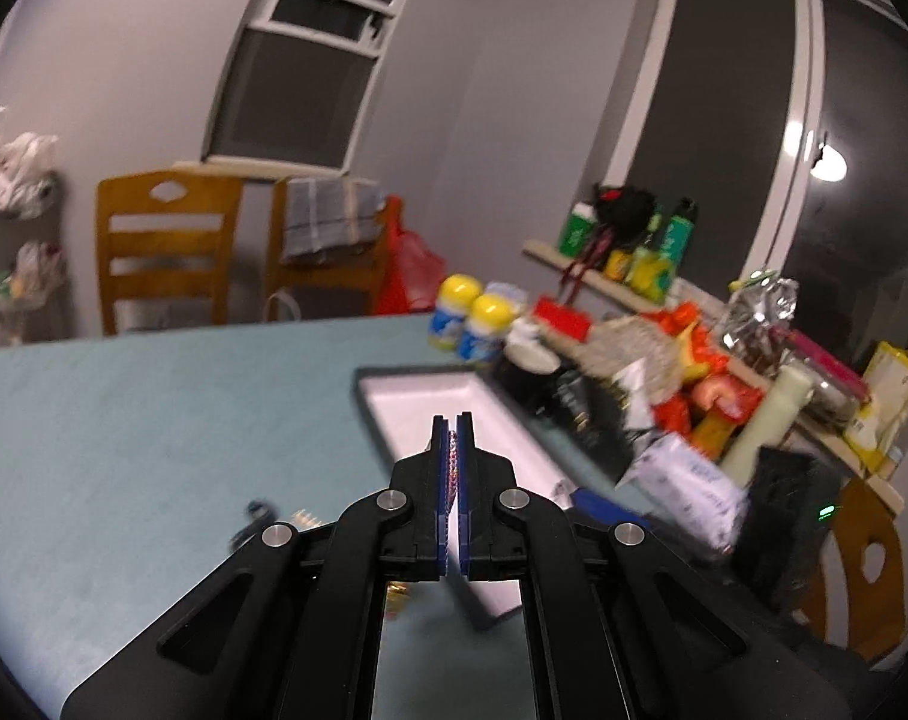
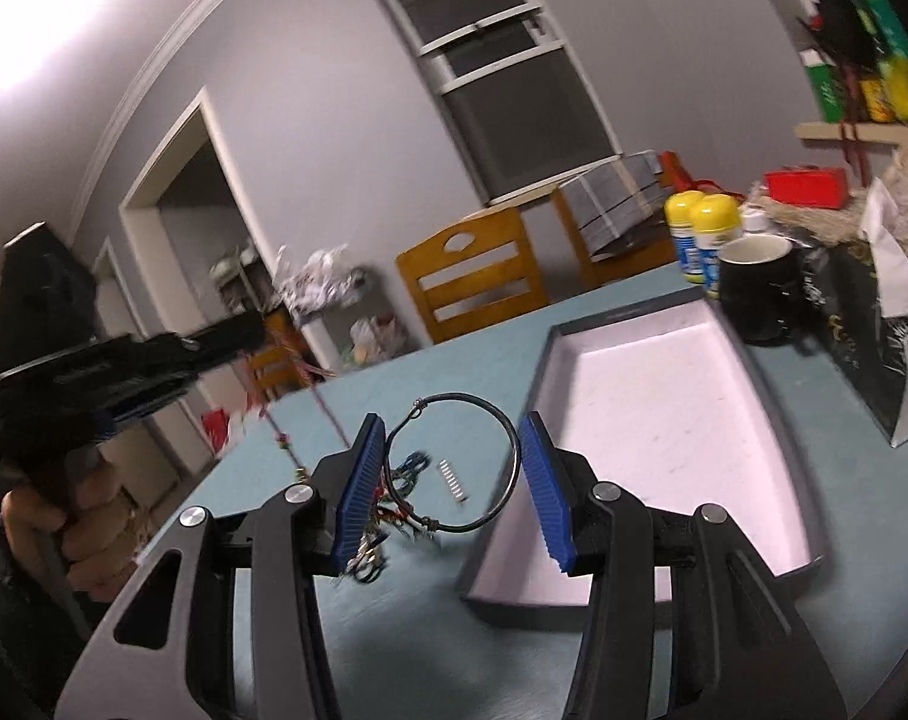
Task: Organize jewelry
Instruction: 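Carry the bangle into the black box with the right tool while the left tool drops the pink bracelet there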
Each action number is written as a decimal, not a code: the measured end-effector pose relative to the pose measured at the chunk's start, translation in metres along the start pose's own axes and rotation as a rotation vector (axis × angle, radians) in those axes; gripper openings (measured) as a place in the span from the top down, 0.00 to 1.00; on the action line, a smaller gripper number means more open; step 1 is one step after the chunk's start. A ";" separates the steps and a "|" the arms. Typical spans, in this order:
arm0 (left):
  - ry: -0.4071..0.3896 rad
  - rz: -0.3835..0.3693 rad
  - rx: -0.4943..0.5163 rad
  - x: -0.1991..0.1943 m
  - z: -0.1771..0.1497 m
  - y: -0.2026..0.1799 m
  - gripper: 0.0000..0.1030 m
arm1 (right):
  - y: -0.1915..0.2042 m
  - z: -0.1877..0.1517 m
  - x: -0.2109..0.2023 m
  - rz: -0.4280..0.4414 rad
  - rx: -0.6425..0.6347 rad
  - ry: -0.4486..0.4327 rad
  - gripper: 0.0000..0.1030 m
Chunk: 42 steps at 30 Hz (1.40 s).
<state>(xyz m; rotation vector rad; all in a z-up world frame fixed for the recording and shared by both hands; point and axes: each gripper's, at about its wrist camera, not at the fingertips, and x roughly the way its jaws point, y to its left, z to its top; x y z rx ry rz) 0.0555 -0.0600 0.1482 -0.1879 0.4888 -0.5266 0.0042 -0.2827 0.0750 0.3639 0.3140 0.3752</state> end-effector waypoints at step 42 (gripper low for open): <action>-0.102 0.139 0.049 -0.033 0.033 0.005 0.98 | -0.010 -0.005 0.009 0.028 0.022 0.083 0.54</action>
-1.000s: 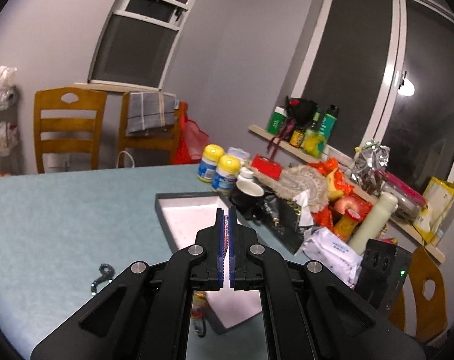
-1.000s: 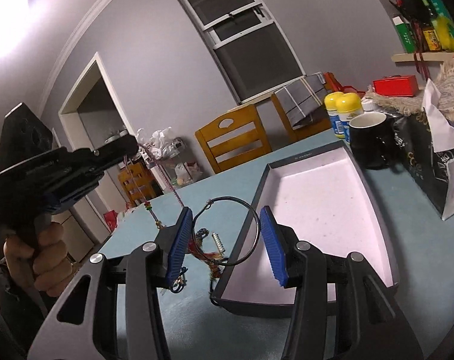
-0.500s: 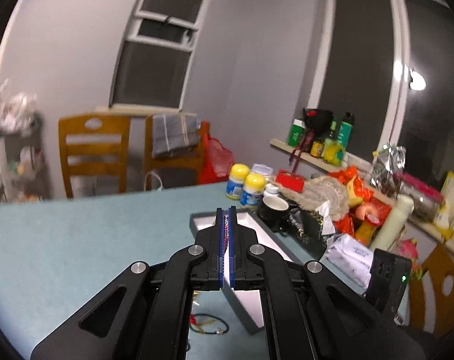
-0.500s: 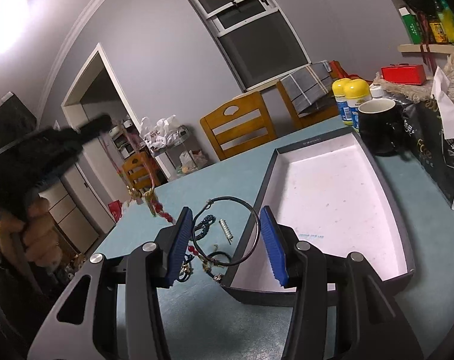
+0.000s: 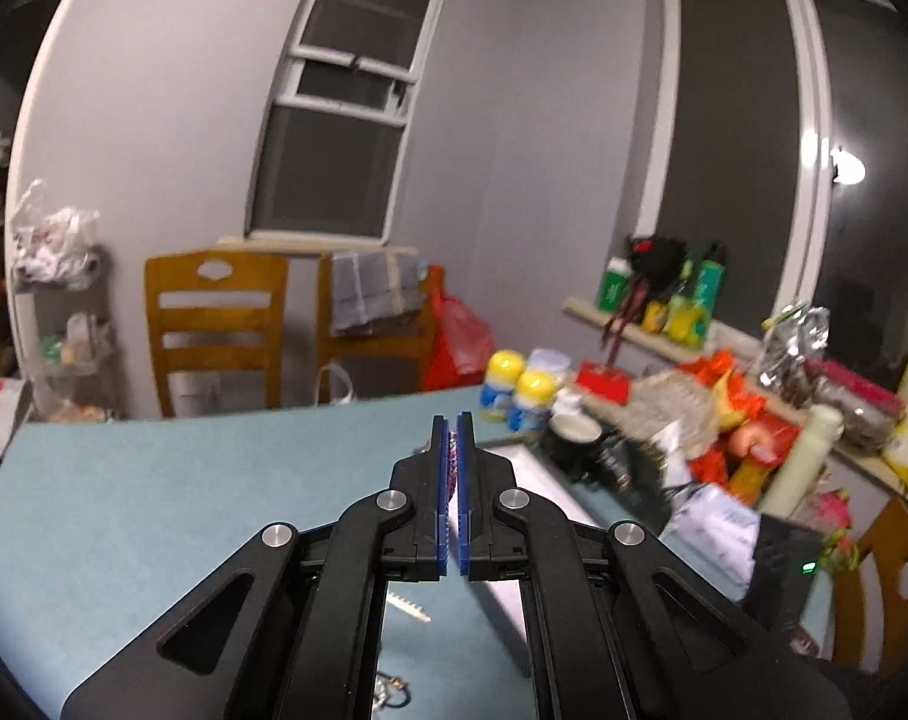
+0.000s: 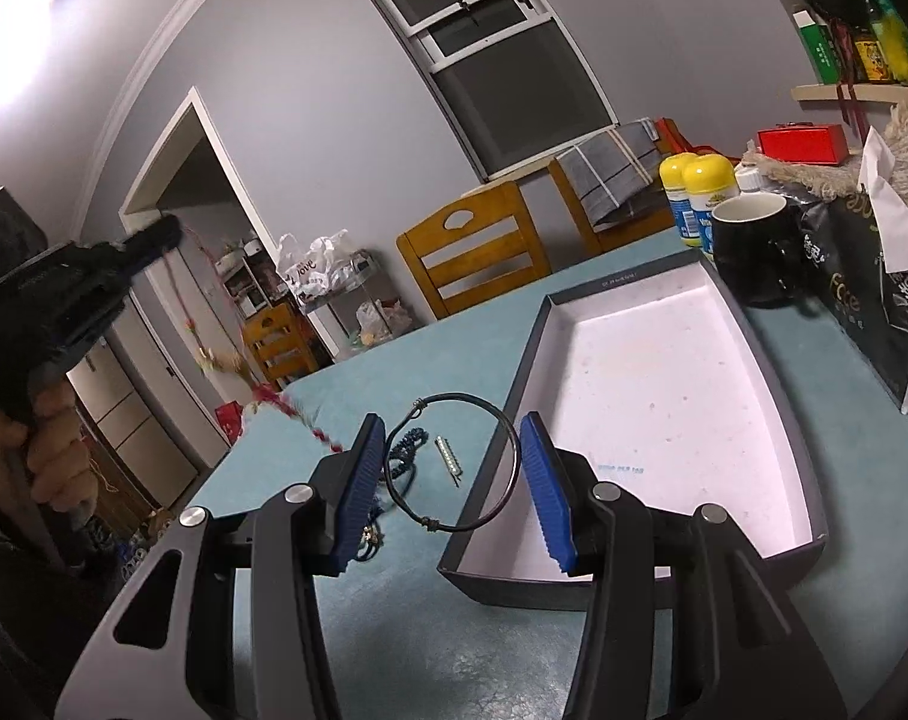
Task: Organize jewelry
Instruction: 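Carry the bangle into the black box with the right tool while the left tool drops the pink bracelet there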
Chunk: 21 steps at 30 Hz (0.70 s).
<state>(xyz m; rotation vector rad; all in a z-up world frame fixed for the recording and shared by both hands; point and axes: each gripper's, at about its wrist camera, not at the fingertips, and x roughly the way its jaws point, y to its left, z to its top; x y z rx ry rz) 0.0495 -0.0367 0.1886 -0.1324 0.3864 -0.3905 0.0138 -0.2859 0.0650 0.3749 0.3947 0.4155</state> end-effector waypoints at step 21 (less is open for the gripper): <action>0.061 -0.096 0.068 0.019 -0.015 -0.025 0.98 | -0.003 0.005 0.024 -0.169 -0.070 0.112 0.54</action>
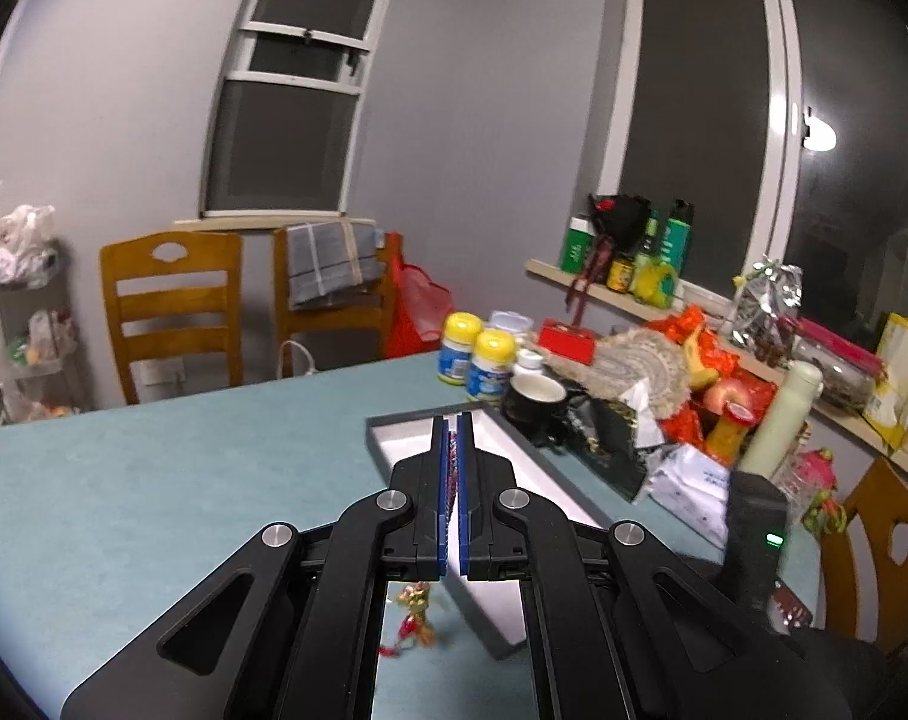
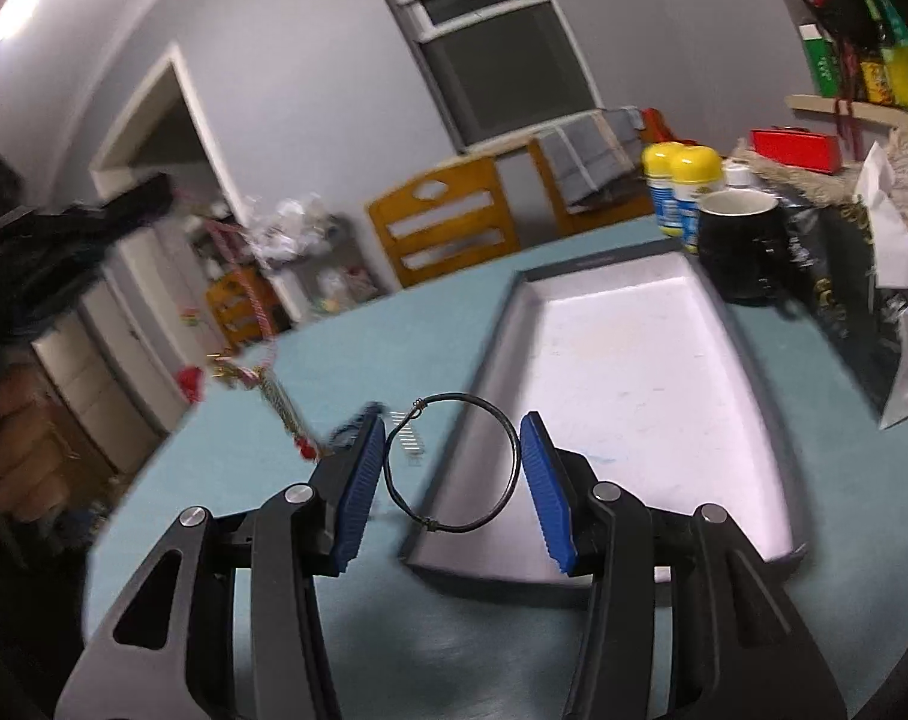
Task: Organize jewelry
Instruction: 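Carry the bangle into the black box with the right tool while the left tool drops the pink bracelet there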
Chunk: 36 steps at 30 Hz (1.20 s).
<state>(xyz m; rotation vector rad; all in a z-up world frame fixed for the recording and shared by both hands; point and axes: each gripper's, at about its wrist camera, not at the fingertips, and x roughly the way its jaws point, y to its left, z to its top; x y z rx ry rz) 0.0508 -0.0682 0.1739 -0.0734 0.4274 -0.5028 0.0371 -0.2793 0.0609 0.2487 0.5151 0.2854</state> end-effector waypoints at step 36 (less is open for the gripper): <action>0.223 0.047 0.189 0.126 -0.084 -0.066 0.98 | -0.054 -0.005 0.016 -0.241 -0.010 0.155 0.54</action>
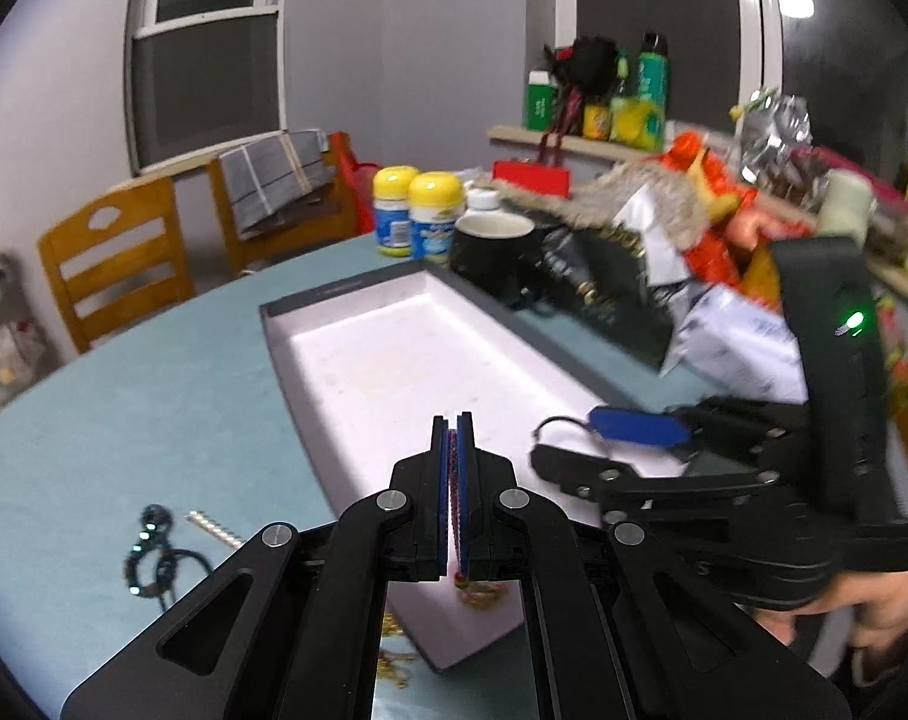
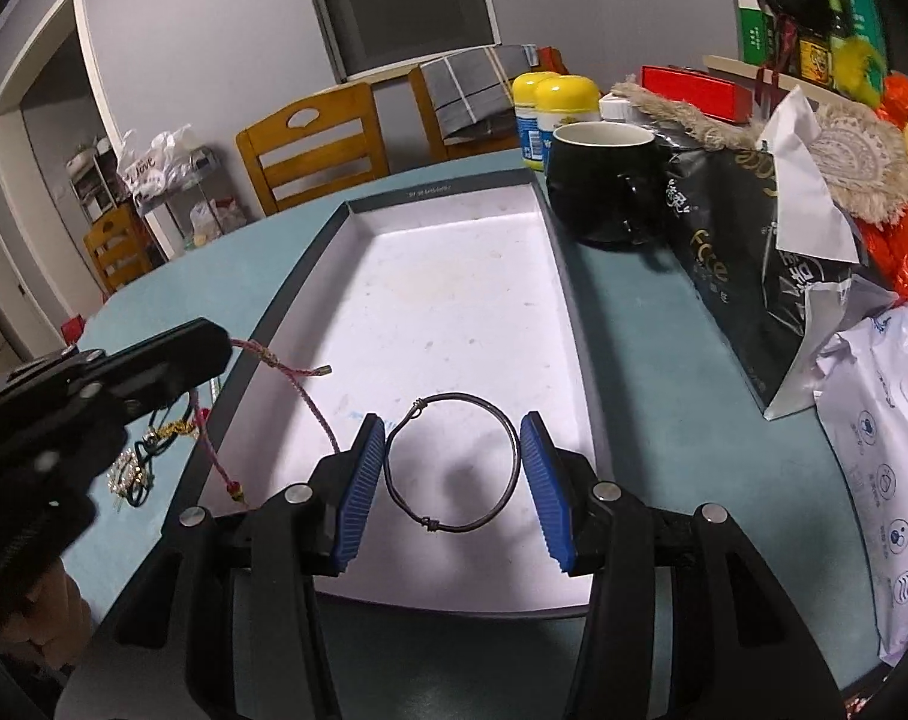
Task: Organize jewelry
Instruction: 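Carry the bangle into the black box with the right tool while the left tool drops the pink bracelet there, then move the left tool back to the pile and grasp the pearl hair clip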
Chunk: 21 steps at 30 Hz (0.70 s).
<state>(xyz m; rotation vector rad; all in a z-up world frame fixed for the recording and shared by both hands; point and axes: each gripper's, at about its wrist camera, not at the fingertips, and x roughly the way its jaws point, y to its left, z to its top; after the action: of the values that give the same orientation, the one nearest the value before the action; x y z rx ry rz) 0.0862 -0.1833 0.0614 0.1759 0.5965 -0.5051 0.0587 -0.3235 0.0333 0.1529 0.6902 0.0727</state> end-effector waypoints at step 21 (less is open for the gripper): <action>0.055 0.159 0.074 0.010 -0.007 0.006 0.73 | 0.022 -0.004 0.011 -0.042 -0.126 0.060 0.53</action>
<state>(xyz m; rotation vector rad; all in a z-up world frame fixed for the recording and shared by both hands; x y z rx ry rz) 0.0931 -0.1802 0.0502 0.3054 0.6127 -0.3693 0.0642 -0.2999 0.0271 0.0152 0.7464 0.0808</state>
